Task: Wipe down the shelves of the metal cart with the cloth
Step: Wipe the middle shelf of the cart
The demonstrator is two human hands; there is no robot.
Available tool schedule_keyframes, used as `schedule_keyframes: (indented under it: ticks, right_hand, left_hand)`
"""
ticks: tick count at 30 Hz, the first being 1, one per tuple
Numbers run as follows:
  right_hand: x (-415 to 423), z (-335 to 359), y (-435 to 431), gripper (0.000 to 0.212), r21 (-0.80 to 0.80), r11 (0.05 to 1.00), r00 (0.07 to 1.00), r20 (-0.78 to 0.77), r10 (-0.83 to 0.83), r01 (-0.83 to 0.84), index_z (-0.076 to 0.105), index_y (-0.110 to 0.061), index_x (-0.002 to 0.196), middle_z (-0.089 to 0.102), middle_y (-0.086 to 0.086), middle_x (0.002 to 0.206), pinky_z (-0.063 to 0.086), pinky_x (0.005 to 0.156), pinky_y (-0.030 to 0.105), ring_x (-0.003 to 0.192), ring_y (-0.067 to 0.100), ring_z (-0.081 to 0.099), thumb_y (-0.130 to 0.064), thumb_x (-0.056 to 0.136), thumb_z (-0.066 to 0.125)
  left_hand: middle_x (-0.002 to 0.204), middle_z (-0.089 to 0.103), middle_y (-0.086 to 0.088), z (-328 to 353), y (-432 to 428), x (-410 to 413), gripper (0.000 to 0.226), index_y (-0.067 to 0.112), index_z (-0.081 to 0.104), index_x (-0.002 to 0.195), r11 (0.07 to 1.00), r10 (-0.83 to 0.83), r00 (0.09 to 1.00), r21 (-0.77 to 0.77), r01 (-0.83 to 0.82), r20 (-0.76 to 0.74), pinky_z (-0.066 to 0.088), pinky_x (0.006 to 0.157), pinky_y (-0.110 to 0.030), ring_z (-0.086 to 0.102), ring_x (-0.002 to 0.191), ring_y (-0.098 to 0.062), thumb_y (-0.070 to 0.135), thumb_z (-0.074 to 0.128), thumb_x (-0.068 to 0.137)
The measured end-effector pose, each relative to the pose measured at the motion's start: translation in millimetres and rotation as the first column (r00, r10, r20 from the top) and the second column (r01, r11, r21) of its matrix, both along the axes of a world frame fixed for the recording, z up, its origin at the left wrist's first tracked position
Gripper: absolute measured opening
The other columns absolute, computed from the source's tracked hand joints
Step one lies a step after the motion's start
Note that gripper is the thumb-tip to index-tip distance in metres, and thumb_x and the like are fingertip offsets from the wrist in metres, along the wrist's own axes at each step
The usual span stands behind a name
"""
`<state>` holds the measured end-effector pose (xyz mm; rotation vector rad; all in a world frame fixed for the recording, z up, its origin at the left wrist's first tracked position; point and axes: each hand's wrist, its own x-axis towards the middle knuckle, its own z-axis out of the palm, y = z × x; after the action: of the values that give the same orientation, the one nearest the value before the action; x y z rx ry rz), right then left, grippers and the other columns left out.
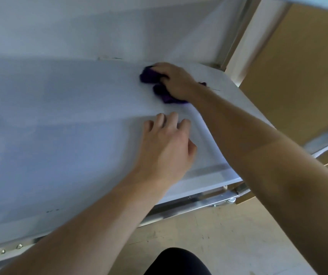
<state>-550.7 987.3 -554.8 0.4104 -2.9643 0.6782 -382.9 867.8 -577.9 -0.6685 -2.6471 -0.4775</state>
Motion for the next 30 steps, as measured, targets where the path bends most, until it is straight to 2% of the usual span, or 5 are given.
schedule_keyframes:
  ticks: [3,6,12,18,30]
  right_hand:
    - [5,0,20,0.043,0.222,0.972,0.983,-0.144,0.114,-0.08,0.054,-0.017,0.135,0.049,-0.001,0.144,0.025,0.108,0.016,0.13,0.015,0.045,-0.003,0.097,0.04]
    - [11,4,65,0.029,-0.038,0.99,0.983,-0.116,-0.142,0.138,0.071,-0.007,0.106,0.072,0.006,0.096,0.054,0.068,0.026,0.076,0.018,0.067,-0.013,0.097,0.043]
    - [-4,16,66,0.029,-0.482,0.51,0.693,0.366,-0.621,0.713,0.079,-0.028,0.082,0.075,0.005,0.085,0.055,0.048,0.027,0.05,0.018,0.067,-0.02,0.093,0.054]
    - [7,8,-21,0.044,-0.13,0.99,0.996,0.077,-0.049,0.059,0.062,-0.027,0.123,0.065,-0.002,0.123,0.046,0.081,0.016,0.1,0.016,0.064,-0.005,0.092,0.039]
    - [12,12,132,0.041,0.025,0.893,0.893,0.008,-0.449,0.449,0.063,-0.02,0.123,0.057,0.003,0.109,0.039,0.072,0.014,0.079,0.002,0.049,-0.003,0.094,0.04]
  left_hand:
    - [0.094,0.057,-0.008,-3,-4,1,0.019,0.013,0.055,0.083,1.0,0.001,1.0,0.008,-0.001,0.001,0.041,0.076,-0.046,0.051,0.091,-0.033,0.024,0.04,0.078]
    - [0.099,0.059,-0.007,-3,-2,2,0.025,0.013,0.059,0.087,1.0,-0.012,1.0,0.004,0.012,0.001,0.041,0.078,-0.045,0.052,0.094,-0.032,0.026,0.039,0.079]
    - [0.096,0.059,-0.008,-2,3,2,0.033,0.013,0.06,0.087,1.0,0.005,1.0,0.003,-0.005,-0.022,0.041,0.073,-0.042,0.052,0.09,-0.032,0.027,0.032,0.076]
    - [0.097,0.058,-0.006,-1,2,2,0.037,0.016,0.06,0.092,1.0,0.0,1.0,-0.013,0.0,-0.019,0.041,0.076,-0.043,0.052,0.092,-0.031,0.032,0.031,0.076]
    - [0.102,0.06,-0.006,-6,5,-2,0.023,0.013,0.061,0.091,1.0,0.002,0.999,0.022,-0.001,-0.045,0.043,0.077,-0.044,0.051,0.091,-0.03,0.024,0.045,0.08]
